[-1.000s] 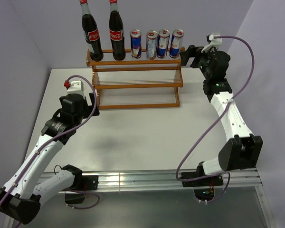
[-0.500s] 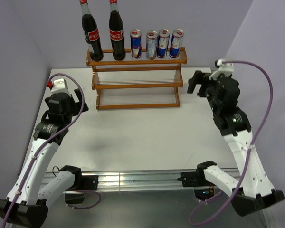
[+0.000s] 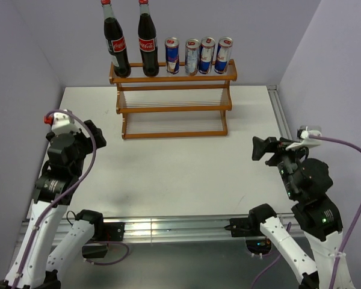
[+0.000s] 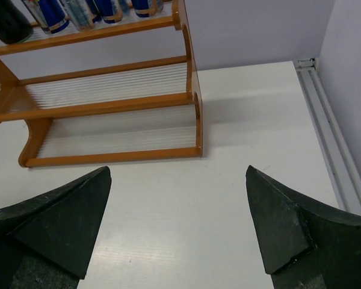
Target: Place and organize the beverage onto the shelf
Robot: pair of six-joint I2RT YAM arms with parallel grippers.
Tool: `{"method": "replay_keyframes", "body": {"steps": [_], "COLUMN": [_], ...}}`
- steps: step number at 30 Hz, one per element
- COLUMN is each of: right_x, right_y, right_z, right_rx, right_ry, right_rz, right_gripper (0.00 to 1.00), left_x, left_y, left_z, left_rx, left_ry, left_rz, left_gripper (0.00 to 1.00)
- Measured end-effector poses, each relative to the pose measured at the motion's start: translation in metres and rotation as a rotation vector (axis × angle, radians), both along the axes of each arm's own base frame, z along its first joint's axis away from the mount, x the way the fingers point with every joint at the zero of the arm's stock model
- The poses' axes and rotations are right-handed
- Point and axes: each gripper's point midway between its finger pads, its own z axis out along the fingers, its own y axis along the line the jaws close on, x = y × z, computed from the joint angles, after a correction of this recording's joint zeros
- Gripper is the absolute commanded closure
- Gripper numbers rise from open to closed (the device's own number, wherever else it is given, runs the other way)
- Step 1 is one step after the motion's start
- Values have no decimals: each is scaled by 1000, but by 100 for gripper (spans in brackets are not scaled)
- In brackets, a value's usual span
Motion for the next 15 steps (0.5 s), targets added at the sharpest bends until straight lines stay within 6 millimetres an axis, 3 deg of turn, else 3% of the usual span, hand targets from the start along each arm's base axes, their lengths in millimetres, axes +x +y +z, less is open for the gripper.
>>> {"method": "replay_keyframes", "body": {"steps": [5, 11, 15], "right_x": [-14, -3, 4], "right_y": [1, 3, 4], "right_z": [-12, -58, -69], "right_rx": [13, -26, -43], "right_ry": [-12, 94, 140], "right_rz": [24, 9, -7], "right_gripper": [0, 0, 0], "left_x": [-16, -29, -28], "left_y": [-1, -5, -6], "left_z": [-2, -10, -5], "left_rx": [-20, -21, -24], "left_ry": [-71, -136, -157], "left_rz": [-29, -79, -80], "left_gripper": [0, 1, 0]}}
